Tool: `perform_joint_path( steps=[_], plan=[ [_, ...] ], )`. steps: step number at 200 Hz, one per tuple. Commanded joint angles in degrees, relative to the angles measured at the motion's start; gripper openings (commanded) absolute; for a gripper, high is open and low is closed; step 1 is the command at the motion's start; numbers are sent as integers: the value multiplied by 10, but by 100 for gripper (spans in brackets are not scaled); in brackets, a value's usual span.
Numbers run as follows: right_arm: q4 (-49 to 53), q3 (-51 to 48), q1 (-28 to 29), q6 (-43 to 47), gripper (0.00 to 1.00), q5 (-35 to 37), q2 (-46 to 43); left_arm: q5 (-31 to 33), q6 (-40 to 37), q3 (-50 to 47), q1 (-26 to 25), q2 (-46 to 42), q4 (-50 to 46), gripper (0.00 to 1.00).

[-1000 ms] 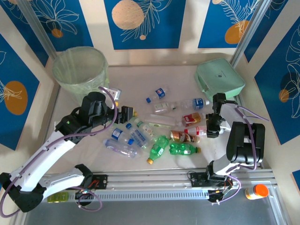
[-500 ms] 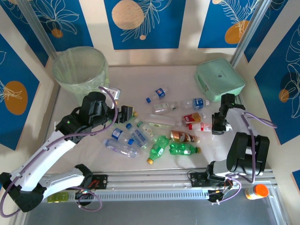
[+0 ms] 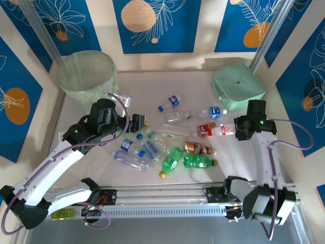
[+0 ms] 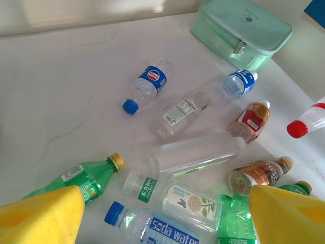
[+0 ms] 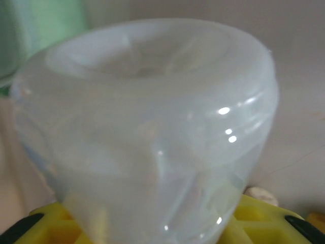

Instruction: Put the plastic bottles in the bin

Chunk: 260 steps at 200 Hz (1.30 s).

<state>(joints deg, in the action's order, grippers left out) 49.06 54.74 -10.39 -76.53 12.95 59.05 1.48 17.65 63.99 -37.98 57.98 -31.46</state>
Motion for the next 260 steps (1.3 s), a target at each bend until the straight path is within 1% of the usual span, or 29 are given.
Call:
perform_joint_path(
  steps=[1,30,42,54,61,90,107,125,144,170,193,211,227,244,260],
  plan=[
    [-49,27,38,39,39,-53,-19,-44,2,-6,9,8,28,84],
    [-46,106,122,87,39,-59,5,-127,-12,-12,10,14,51,84],
    [-69,130,163,130,39,-65,14,-145,-10,-12,10,19,60,84],
    [-75,153,205,170,39,-51,21,-162,-2,-12,10,24,73,85],
    [-86,162,228,194,39,-55,23,-180,4,-13,10,27,85,85],
    [-109,184,276,247,39,-108,30,-276,42,-1,9,67,114,87],
    [-121,189,303,272,41,-126,27,-299,59,9,5,83,120,88],
    [-136,191,320,286,41,-157,23,-318,73,15,-1,90,142,91],
    [-152,194,329,290,41,-204,19,-359,99,33,-7,109,175,94],
    [-165,187,346,283,42,-221,6,-402,130,63,-15,141,219,95],
    [-189,162,352,268,43,-225,-18,-435,124,96,-33,172,222,95],
    [-210,142,352,261,43,-245,-30,-435,112,120,-51,196,208,96],
    [-224,130,352,250,44,-266,-36,-433,113,133,-63,215,208,95],
    [-245,116,353,235,45,-281,-43,-444,136,136,-73,230,236,93],
    [-267,104,353,223,46,-300,-44,-462,162,134,-84,244,273,87]
  ],
)
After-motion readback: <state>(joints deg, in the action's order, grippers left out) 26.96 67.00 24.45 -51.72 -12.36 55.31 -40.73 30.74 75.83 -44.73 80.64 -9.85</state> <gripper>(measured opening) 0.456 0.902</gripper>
